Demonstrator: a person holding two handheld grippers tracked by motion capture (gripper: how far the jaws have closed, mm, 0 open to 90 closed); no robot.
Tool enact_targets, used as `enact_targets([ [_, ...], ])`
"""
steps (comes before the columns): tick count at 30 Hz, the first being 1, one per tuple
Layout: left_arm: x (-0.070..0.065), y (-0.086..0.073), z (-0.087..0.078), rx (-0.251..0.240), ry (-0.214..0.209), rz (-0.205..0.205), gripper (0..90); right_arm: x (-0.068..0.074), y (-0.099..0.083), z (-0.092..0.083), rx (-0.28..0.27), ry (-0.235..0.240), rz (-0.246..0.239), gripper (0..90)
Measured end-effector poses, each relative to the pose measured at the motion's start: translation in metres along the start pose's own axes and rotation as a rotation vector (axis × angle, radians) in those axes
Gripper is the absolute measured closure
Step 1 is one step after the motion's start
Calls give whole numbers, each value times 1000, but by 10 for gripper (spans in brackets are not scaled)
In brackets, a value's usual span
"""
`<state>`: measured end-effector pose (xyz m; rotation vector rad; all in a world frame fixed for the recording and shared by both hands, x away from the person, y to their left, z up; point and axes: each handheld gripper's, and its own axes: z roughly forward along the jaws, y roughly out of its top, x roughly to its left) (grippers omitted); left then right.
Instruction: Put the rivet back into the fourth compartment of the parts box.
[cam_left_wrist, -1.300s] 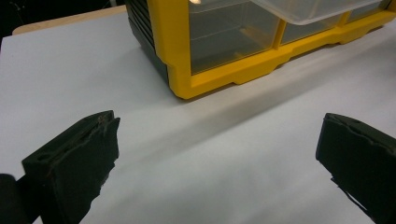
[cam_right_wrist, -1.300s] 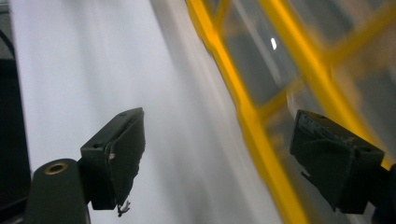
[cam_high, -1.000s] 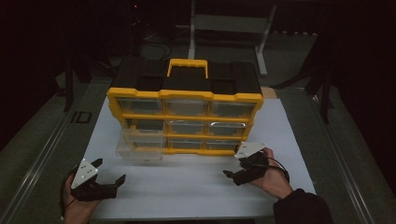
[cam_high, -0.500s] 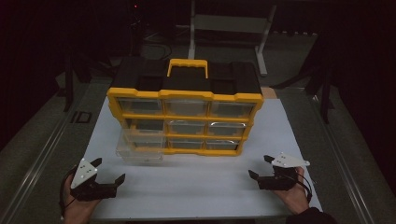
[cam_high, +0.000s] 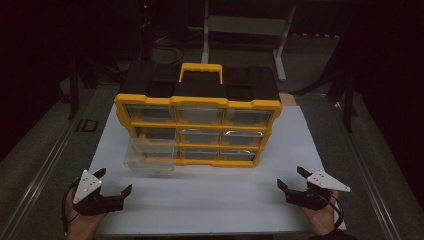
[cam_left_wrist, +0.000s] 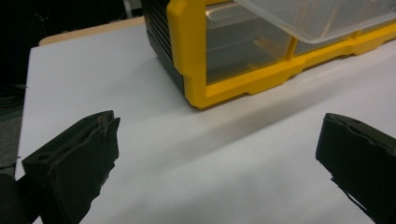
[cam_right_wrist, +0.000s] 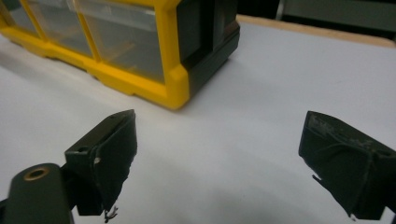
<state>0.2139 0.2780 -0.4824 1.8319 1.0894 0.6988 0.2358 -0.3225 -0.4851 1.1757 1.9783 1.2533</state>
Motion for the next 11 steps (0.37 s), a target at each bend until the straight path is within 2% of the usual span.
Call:
enact_targets([
  [5,1,0,-1,-9,11,-7,1,2,-3,-5,-4,-23,-7,114],
  [11,1,0,0,-8,9,-4,1,1,-5,-3,5,-35,-12,114],
])
